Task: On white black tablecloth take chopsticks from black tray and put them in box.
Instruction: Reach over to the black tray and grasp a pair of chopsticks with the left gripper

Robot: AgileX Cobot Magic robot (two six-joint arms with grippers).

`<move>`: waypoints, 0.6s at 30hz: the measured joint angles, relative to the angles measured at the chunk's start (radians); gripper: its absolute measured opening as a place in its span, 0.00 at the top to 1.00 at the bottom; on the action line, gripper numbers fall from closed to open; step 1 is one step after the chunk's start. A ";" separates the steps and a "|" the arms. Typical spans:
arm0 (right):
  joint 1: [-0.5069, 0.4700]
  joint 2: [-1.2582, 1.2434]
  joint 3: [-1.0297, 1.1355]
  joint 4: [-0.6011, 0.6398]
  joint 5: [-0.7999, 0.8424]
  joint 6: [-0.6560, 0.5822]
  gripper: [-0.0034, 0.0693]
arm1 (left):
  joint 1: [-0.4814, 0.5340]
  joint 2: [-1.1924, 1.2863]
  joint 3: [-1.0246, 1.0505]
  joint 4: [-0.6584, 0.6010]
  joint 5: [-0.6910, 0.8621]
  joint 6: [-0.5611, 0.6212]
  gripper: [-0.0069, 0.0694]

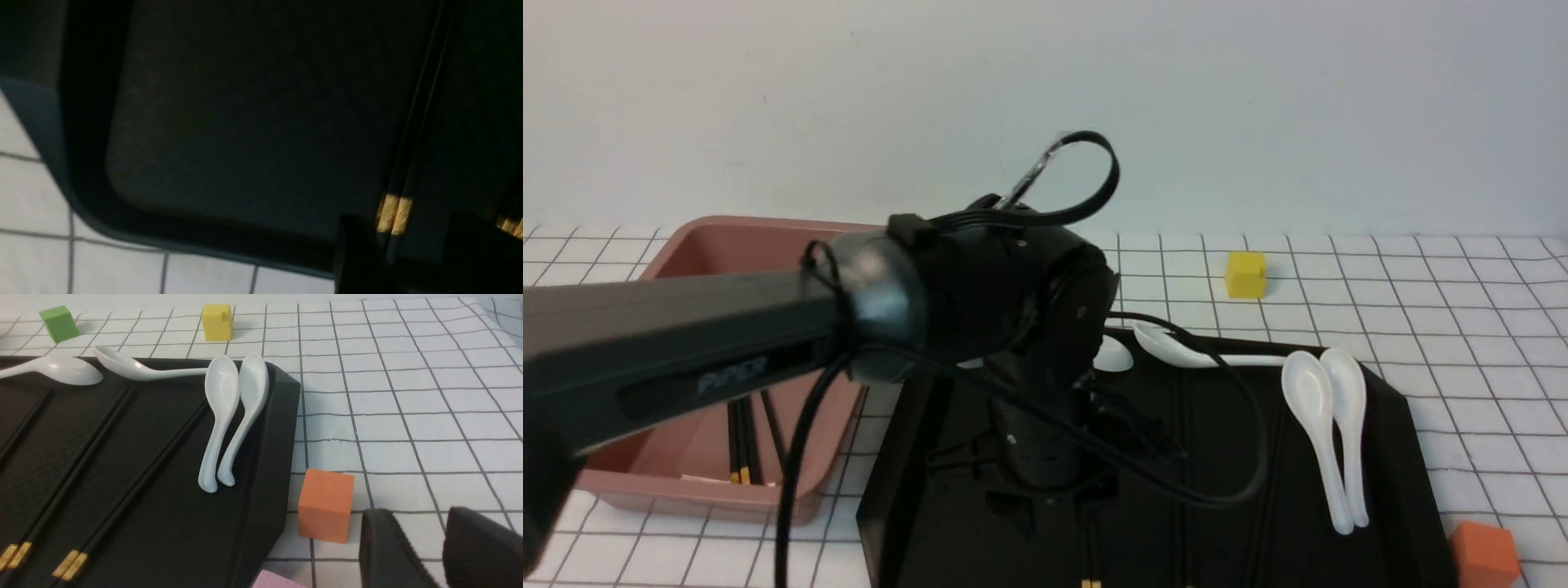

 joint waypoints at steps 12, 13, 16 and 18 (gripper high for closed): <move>0.000 0.000 0.000 0.000 0.000 0.000 0.62 | 0.000 0.151 -0.083 -0.049 -0.078 0.017 0.48; 0.000 0.000 0.000 0.000 0.000 0.000 0.62 | 0.000 0.166 -0.083 -0.042 -0.083 0.021 0.48; 0.000 0.000 0.000 0.000 0.000 0.000 0.62 | 0.000 0.197 -0.083 -0.013 -0.089 0.025 0.48; 0.000 0.000 0.000 0.000 0.000 0.000 0.62 | 0.000 0.207 -0.089 -0.013 -0.089 0.027 0.49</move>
